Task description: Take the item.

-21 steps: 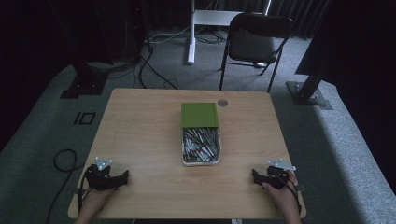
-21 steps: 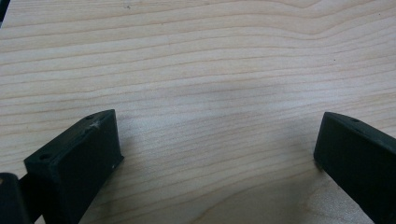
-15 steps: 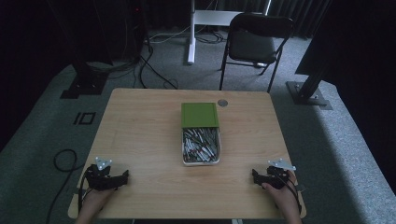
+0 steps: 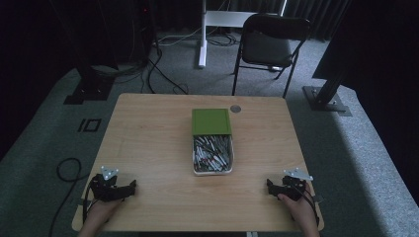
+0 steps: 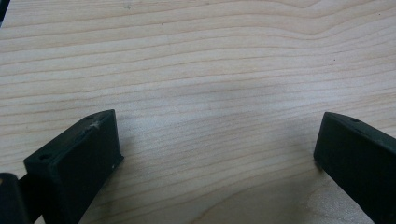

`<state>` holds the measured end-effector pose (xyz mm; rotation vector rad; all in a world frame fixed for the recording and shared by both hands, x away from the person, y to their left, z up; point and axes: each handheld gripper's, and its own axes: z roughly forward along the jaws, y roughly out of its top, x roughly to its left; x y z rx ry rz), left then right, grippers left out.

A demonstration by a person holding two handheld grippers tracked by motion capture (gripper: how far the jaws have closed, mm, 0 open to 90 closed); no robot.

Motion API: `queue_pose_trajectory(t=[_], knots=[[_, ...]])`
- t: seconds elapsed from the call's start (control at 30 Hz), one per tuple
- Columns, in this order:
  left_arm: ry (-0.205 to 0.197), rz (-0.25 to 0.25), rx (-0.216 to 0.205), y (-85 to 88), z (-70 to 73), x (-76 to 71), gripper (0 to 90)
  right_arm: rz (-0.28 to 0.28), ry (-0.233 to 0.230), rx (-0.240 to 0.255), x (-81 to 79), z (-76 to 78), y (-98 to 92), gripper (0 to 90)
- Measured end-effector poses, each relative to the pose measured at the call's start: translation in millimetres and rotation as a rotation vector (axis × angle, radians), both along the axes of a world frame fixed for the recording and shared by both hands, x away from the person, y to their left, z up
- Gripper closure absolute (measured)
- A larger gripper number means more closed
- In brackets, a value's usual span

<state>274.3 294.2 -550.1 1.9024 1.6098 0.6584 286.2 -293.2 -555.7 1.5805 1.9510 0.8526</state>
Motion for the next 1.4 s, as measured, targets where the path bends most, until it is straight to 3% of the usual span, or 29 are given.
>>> queue_pose_trajectory(t=[0.43, 0.7, 1.13, 1.4], knots=[[0.000, 0.000, 0.000, 0.0, 0.0, 0.0, 1.3, 0.010, 0.019, 0.000, -0.4, 5.4, 3.0, 13.0], [0.000, 0.000, -0.001, -0.1, -0.1, 0.0, 1.3, 0.027, -0.030, -0.004, 0.7, 20.6, 9.6, 13.3], [0.000, 0.000, 0.000, 0.0, 0.0, 0.0, 1.2, 0.109, -0.138, -0.001, 2.7, 64.7, 33.7, 15.1], [0.000, 0.000, -0.001, -0.1, 0.0, 0.0, 1.3, 0.138, -0.184, -0.006, 3.8, 82.2, 45.3, 15.1]])
